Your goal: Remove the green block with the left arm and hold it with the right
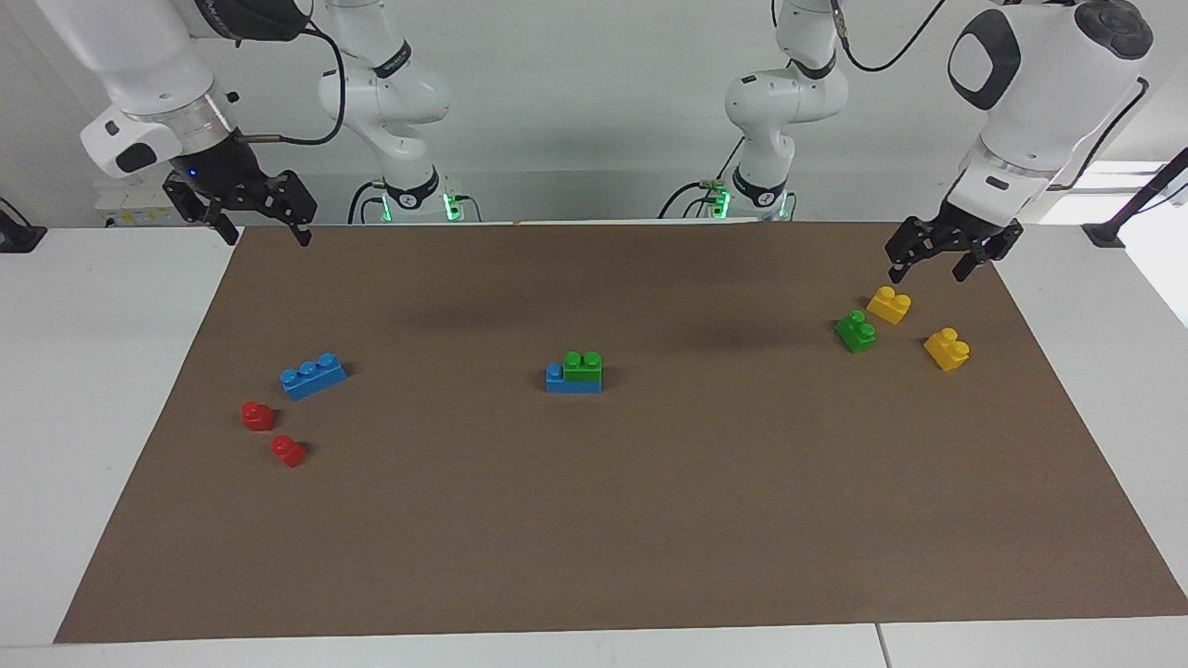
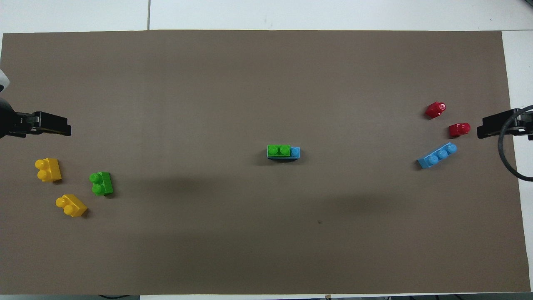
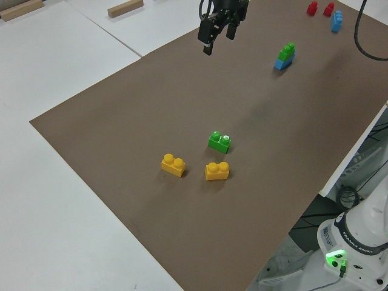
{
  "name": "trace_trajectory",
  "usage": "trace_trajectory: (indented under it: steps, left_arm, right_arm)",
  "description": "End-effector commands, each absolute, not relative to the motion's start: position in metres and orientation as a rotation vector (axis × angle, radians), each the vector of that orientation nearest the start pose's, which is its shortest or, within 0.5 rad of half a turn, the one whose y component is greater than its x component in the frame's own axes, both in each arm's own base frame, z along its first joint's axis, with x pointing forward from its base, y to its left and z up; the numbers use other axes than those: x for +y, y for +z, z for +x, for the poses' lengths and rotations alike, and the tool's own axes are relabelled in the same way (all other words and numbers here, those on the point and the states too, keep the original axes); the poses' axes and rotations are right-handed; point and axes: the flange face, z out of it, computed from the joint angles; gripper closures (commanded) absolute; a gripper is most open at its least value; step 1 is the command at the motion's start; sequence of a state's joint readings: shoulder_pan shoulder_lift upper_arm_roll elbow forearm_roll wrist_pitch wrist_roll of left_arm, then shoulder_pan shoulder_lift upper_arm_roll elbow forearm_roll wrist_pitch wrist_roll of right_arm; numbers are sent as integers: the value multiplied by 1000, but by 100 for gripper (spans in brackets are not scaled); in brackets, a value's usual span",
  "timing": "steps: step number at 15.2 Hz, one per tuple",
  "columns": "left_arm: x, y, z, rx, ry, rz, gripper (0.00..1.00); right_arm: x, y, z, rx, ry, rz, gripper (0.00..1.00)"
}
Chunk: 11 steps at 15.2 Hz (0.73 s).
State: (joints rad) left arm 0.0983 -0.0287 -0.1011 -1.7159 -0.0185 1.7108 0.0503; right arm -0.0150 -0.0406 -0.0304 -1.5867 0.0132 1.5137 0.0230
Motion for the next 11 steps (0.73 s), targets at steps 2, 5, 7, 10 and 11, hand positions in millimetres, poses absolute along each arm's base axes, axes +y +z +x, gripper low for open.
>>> trace_trajectory:
  steps: [2, 5, 7, 10, 11]
  left_arm:
    - [1, 589, 548, 74, -40, -3136, 0]
    - [0, 588, 549, 77, -43, -3136, 0]
    - [0, 589, 549, 77, -43, -3136, 0]
    - [-1, 588, 547, 79, -33, -3136, 0]
    - [-2, 588, 547, 79, -28, -3136, 0]
  right_arm:
    - [-24, 632, 537, 122, 31, -3124, 0]
    - [-26, 633, 536, 112, 31, -3126, 0]
    - [-28, 633, 536, 117, 33, -3126, 0]
    - [-28, 637, 537, 129, 2, -3124, 0]
    - [-29, 638, 541, 169, -47, -3119, 0]
